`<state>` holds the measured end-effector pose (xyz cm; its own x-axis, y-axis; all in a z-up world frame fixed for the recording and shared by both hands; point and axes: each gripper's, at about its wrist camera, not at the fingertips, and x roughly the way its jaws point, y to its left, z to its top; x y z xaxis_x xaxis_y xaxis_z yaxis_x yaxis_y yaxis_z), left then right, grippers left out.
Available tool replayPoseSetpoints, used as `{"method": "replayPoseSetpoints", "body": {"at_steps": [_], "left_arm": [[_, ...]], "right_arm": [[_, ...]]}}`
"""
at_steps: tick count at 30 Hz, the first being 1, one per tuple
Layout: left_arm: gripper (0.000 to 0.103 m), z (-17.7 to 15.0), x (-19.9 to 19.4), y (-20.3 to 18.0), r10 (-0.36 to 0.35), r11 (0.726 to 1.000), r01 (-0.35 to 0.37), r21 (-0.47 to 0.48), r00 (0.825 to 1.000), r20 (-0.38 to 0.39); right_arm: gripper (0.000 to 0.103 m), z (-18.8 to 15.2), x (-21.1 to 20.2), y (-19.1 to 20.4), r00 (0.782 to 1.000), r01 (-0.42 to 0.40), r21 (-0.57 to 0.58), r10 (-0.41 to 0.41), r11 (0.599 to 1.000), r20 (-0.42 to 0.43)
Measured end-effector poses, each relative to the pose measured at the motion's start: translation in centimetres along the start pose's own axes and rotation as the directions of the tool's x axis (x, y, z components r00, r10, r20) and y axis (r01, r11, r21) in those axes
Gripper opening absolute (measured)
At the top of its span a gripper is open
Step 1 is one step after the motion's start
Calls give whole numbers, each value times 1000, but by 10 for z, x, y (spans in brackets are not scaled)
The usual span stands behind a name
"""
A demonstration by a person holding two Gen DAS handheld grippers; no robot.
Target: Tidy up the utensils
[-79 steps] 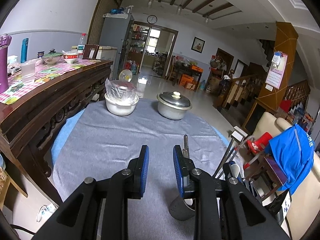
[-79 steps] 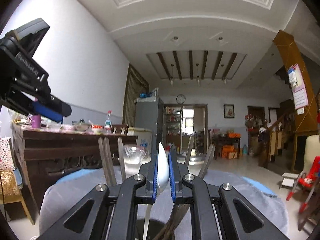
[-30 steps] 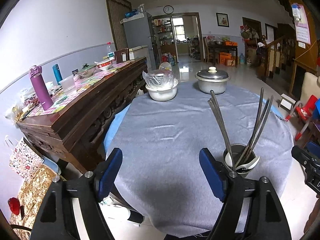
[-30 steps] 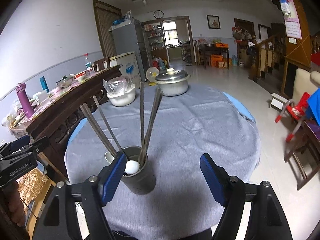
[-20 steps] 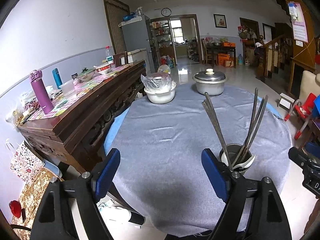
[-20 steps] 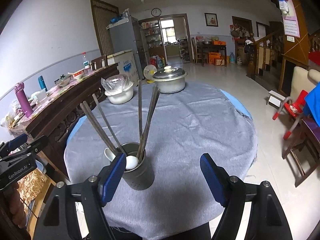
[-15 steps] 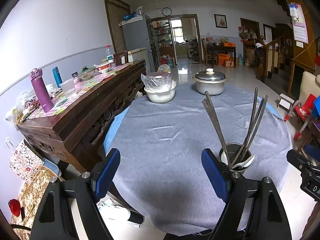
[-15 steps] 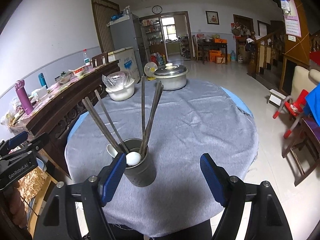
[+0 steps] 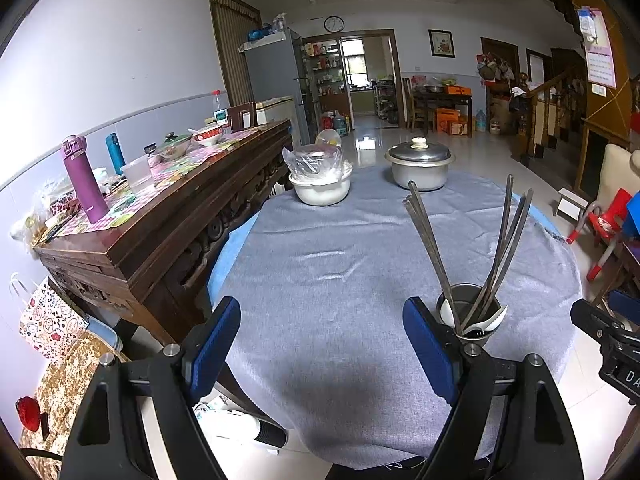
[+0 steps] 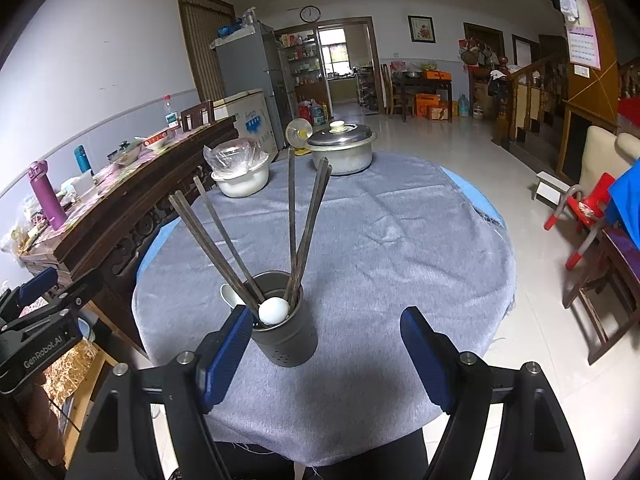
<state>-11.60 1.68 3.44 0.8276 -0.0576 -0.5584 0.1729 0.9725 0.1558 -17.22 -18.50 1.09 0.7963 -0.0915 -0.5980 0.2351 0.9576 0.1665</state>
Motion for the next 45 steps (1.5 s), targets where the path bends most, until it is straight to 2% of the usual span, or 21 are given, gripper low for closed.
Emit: {"method": "replayPoseSetpoints", "body": {"at_steps": [15, 21, 29, 34, 45], "left_arm": [[84, -5, -6, -1, 5, 1000, -6, -5, 1000, -8], [85, -6, -18, -5, 37, 999, -37, 12, 999, 10], [87, -8, -36, -3, 32, 999, -32, 14, 999, 36], [87, -7, -42, -3, -14, 1000, 14, 16, 1000, 25], [87, -6, -36, -3, -55, 998, 55, 18, 998, 2]], "right_arm": [[80, -6, -3, 3, 1000, 17, 2, -17, 1000, -21], [80, -8, -7, 3, 999, 29, 0, -29, 1000, -31], [80, -12, -15, 3, 999, 36, 8, -35, 999, -28], [80, -10, -20, 3, 999, 41, 6, -41, 999, -18], [80, -7, -10, 10, 999, 35, -8, -35, 999, -42]]}}
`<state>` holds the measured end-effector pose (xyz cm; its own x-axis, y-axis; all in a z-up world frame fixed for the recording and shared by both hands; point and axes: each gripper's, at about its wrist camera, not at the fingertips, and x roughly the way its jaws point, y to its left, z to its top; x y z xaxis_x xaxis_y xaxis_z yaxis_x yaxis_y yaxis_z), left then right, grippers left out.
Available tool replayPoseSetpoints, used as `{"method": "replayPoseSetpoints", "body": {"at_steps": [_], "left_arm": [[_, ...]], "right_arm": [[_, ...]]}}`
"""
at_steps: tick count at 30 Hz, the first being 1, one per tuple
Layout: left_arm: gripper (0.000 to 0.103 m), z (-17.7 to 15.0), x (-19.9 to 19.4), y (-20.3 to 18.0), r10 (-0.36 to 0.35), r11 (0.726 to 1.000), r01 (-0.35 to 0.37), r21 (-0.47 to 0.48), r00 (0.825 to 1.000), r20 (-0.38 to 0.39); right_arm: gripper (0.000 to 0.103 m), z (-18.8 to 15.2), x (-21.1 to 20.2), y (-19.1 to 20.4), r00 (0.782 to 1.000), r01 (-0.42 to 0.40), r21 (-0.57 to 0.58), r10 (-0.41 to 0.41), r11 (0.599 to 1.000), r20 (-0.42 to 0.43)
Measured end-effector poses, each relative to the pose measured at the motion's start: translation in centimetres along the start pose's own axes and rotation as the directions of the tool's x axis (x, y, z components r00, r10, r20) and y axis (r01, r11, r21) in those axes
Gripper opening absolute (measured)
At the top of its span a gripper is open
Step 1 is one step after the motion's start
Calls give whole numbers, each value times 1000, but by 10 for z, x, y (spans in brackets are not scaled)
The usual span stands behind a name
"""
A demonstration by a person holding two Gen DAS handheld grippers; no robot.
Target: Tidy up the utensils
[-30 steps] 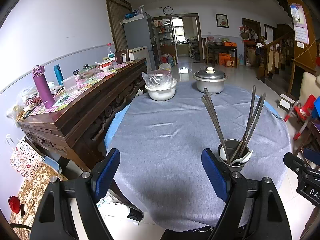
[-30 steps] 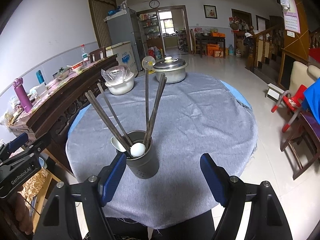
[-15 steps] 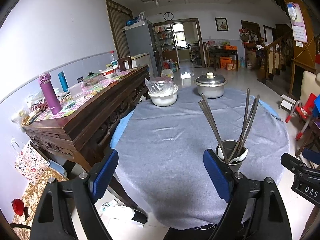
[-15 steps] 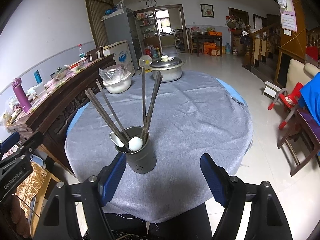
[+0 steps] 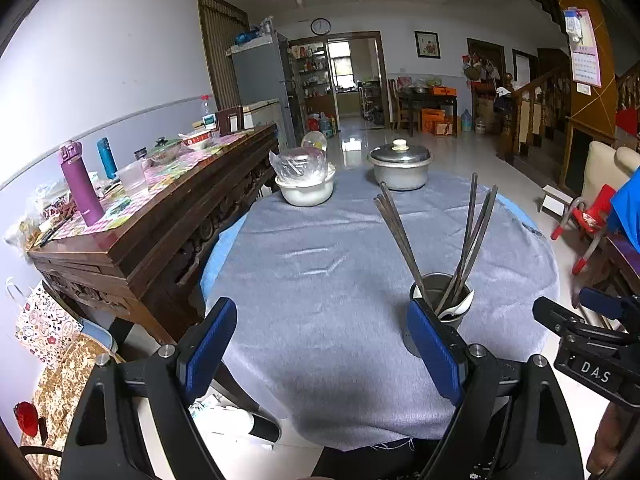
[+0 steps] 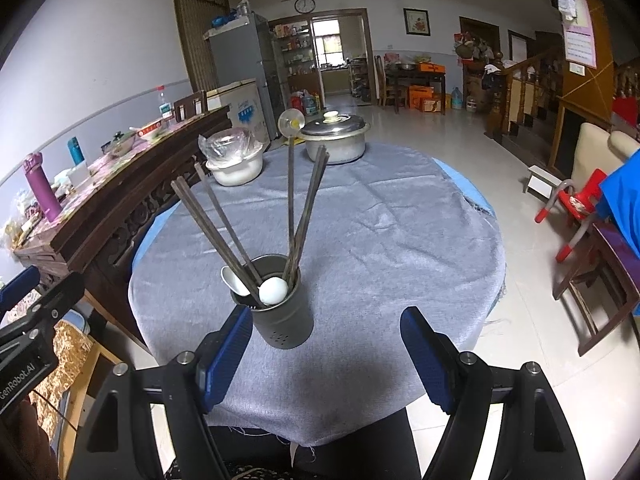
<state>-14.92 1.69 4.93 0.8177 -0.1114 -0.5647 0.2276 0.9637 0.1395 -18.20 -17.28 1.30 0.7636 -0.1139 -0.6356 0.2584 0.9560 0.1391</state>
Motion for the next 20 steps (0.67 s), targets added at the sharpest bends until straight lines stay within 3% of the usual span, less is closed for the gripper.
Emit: {"method": "replayPoseSetpoints", "body": {"at_steps": [16, 20], "left_arm": [[87, 3, 14, 4, -22, 1000, 22, 0, 1000, -21], [87, 7, 33, 14, -52, 998, 51, -39, 998, -32]], "right_arm": [[80, 7, 10, 10, 1000, 4, -14, -4, 1000, 29], [80, 11, 18, -5, 999, 21, 30, -22, 999, 42]]}}
